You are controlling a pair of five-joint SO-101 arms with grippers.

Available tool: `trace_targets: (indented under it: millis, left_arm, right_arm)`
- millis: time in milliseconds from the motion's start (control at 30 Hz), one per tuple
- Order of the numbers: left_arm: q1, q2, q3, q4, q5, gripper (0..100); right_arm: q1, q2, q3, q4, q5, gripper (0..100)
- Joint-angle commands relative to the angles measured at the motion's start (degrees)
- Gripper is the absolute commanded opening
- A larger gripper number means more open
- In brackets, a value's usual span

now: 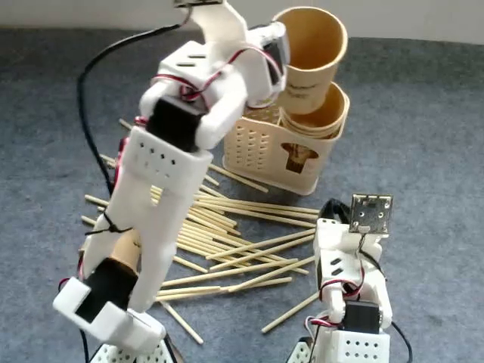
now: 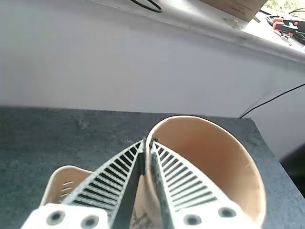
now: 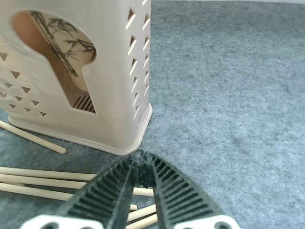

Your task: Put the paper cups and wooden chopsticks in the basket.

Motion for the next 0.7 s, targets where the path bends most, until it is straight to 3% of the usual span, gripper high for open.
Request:
trace_targets:
  millis: [0, 400, 567, 667]
  left_arm:
    - [2.0, 1.5, -0.9, -3.7, 0.4, 0]
    - [2.0, 7.3, -0.9, -3.6, 0.4, 1]
    - [2.1, 7.2, -1.4, 2.9, -3.8, 19]
    - [2.1, 7.2, -2.8, 7.0, -6.3, 20]
  right_arm:
    - [0.2, -0.7, -0.4, -1.3, 1.1, 0.8]
    - [0.2, -0.7, -0.4, -1.3, 1.1, 0.8]
    - [0.2, -0.7, -0.4, -1.3, 1.1, 0.8]
    - [0.2, -0.7, -0.4, -1.3, 1.2, 0.8]
